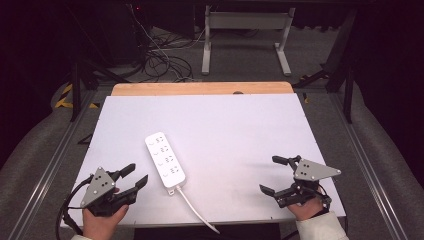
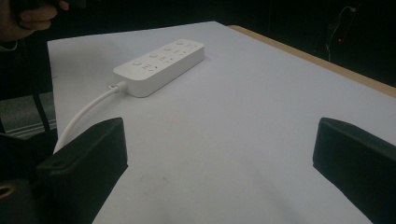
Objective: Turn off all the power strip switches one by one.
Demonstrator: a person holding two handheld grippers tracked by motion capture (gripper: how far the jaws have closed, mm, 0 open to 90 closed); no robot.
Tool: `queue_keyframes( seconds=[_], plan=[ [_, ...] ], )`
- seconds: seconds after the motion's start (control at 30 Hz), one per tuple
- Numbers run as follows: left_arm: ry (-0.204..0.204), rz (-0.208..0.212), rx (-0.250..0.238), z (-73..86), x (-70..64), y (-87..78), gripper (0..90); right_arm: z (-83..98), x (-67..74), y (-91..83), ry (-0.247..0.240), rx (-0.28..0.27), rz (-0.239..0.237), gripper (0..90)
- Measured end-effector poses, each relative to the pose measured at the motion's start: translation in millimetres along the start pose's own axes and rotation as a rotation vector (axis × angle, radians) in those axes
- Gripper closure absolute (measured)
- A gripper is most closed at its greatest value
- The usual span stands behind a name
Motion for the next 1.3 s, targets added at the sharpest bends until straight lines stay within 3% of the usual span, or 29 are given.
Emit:
queue_keyframes(
  seconds=[0.07,0.23,0.4,0.5,0.6,0.63,0.67,0.83,1.0,1.07,1.13,1.2,1.3],
  plan=[
    [-0.006,0.014,-0.003,-3.4,-1.5,3.1,50.2,0.3,0.2,0.5,0.001,0.003,-0.001,3.4],
    [0.033,0.026,0.014,-12.8,-4.3,14.0,52.4,0.8,0.3,0.7,-0.003,0.009,-0.003,3.5],
    [0.032,0.04,0.021,-16.7,-6.2,22.1,55.2,2.0,-0.9,1.1,-0.004,0.017,0.004,3.7],
    [0.057,0.04,0.033,-20.4,-8.2,27.2,55.4,2.5,-1.4,1.5,0.002,0.019,0.002,3.8],
    [0.051,0.048,0.033,-23.1,-9.1,31.6,55.3,2.5,-0.9,1.8,0.0,0.018,0.0,3.9],
    [0.024,0.041,0.021,-25.2,-7.0,34.2,53.5,2.6,-0.8,1.8,-0.002,0.019,0.0,3.9],
    [0.024,0.041,0.021,-25.2,-7.0,34.2,52.2,2.6,-0.8,1.8,-0.002,0.019,0.0,3.9],
    [0.0,0.043,0.047,-27.8,-1.7,44.5,51.7,2.6,-0.4,1.9,-0.003,0.019,-0.002,3.9],
    [0.009,0.037,0.046,-33.6,-1.6,54.6,51.6,2.9,0.1,2.8,-0.004,0.021,-0.008,3.9],
    [0.029,0.017,0.047,-36.1,-1.6,57.4,50.8,2.8,0.4,2.3,-0.006,0.02,-0.008,3.9],
    [0.031,0.028,0.046,-37.0,-3.6,58.5,51.6,2.8,-0.3,1.5,-0.005,0.018,-0.007,3.9],
    [0.033,0.058,0.083,-33.5,-4.5,58.4,57.0,3.4,-0.6,1.5,0.001,0.023,-0.007,3.9],
    [0.043,0.07,0.099,-32.8,-4.9,57.7,61.5,4.1,-0.3,2.2,-0.001,0.028,-0.01,4.1]
  ],
)
Point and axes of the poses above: each handheld gripper's, and its own axes: y roughly forward along the jaws, z roughly out of its underside, x roughly to its left, the point moved 9 cm from there along y, roughly forward along the jaws, and after that the axes turned 8 degrees about z, right-handed, at the moved point
